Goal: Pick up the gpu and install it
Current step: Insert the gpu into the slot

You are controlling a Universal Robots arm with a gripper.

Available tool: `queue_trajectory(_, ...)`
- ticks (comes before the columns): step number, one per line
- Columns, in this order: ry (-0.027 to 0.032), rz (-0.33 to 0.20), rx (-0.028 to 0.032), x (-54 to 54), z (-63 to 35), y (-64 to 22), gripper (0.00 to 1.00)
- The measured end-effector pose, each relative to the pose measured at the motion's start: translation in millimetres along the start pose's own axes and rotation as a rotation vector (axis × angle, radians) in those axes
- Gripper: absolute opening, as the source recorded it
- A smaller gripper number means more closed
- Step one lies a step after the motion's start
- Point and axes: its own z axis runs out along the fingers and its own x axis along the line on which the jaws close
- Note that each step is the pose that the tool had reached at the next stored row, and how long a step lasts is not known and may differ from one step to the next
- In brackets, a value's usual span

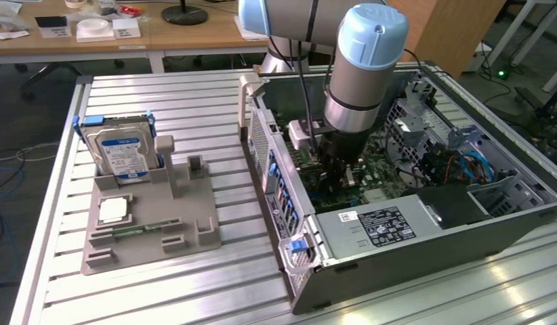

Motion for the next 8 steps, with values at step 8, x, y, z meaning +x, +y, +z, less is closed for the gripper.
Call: queue_trajectory(8,0.0001,0.000,0.0000,0.0,0.3,0.0,0.28)
